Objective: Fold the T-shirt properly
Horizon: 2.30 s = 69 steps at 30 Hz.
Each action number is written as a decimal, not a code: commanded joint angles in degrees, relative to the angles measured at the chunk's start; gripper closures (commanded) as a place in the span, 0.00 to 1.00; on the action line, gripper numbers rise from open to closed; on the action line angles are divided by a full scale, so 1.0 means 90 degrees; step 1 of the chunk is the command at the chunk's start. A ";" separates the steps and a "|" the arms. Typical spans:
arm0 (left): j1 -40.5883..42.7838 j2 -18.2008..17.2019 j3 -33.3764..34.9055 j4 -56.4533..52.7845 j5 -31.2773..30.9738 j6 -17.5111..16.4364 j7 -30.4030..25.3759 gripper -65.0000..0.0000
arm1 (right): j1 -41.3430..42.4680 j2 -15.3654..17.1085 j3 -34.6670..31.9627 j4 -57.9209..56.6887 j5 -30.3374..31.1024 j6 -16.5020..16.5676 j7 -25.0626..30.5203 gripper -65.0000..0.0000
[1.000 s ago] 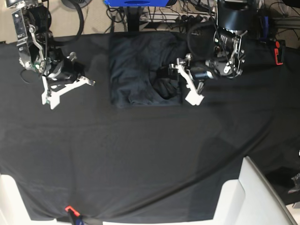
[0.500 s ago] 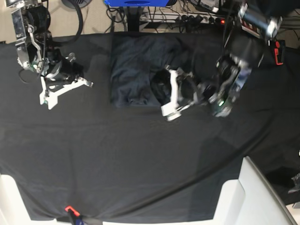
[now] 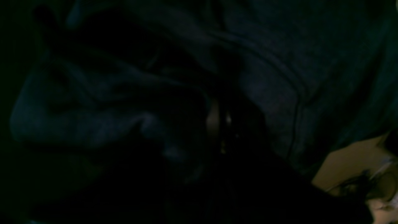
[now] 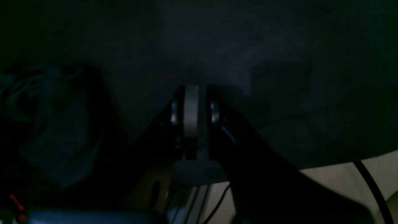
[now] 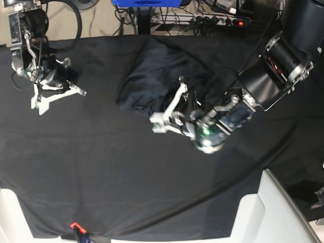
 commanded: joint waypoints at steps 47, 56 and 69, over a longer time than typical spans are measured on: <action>-0.0186 0.1844 0.0267 -0.0575 0.4051 -0.0057 -0.1606 1.00 | 0.0197 0.0027 0.0964 -0.0375 0.0040 0.0007 0.0053 0.93; -0.0431 0.1844 0.0258 -0.0546 0.4012 -0.0057 -0.1147 0.68 | 0.0129 0.0017 0.0925 -0.0375 0.0040 0.0007 0.0053 0.93; -0.0841 0.1844 -0.0465 -0.0165 0.4002 -0.0057 -0.0991 0.00 | 0.0090 0.0017 0.0915 -0.0375 0.0040 0.0007 0.0043 0.93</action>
